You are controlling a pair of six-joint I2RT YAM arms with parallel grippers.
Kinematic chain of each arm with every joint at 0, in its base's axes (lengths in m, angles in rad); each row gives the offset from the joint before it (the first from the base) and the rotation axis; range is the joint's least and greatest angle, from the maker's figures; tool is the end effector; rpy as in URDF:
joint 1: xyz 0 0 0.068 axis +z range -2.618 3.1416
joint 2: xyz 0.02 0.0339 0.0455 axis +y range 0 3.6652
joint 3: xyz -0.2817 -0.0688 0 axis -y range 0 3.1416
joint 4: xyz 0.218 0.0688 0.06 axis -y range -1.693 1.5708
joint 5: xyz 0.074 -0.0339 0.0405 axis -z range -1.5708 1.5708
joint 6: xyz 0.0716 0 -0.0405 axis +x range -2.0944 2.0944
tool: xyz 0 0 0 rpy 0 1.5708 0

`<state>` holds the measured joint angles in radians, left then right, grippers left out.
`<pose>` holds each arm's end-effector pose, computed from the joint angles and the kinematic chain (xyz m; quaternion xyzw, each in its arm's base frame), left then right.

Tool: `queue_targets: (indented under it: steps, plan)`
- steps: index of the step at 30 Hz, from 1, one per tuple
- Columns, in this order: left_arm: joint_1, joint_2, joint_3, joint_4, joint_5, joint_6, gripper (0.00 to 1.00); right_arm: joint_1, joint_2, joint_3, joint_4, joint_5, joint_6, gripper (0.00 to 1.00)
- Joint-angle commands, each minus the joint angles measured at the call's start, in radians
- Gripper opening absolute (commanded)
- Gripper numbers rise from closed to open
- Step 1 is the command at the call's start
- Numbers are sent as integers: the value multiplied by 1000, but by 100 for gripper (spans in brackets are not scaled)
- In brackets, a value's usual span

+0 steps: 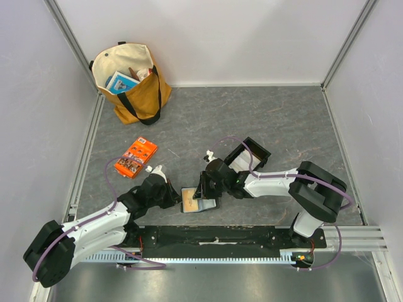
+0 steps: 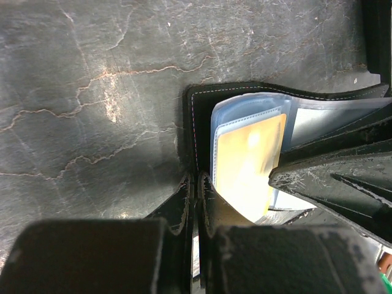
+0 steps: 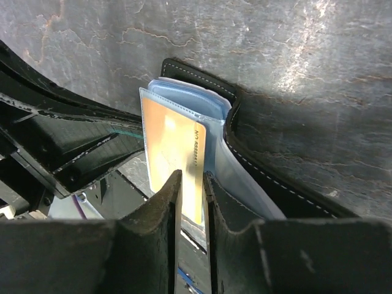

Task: Put the credit cards into the card holder
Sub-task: Insert the credit card into the card holder.

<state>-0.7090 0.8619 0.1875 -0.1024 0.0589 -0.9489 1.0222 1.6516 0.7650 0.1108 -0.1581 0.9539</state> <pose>0.1097 -0.0996 0.1361 -0.0990 0.9166 -0.3033 0.2411 0.1626 0.2877 0.1619 -0.0619 0.9176 0.3623 0.1516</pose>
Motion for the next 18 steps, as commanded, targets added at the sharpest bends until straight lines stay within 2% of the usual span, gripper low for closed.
queue_targets:
  steps: [1,7,13,18]
  plan:
    - [-4,0,17,9,5,24,2,12,5,28,102,-63,20,26]
    - [-3,-12,13,-2,-1,24,2,12,-7,40,26,-2,-7,38]
    - [-4,-43,13,-23,-13,25,2,-5,-107,94,-163,127,-105,43]
    - [-3,-66,17,-39,-11,27,2,-82,-245,149,-331,238,-233,45]
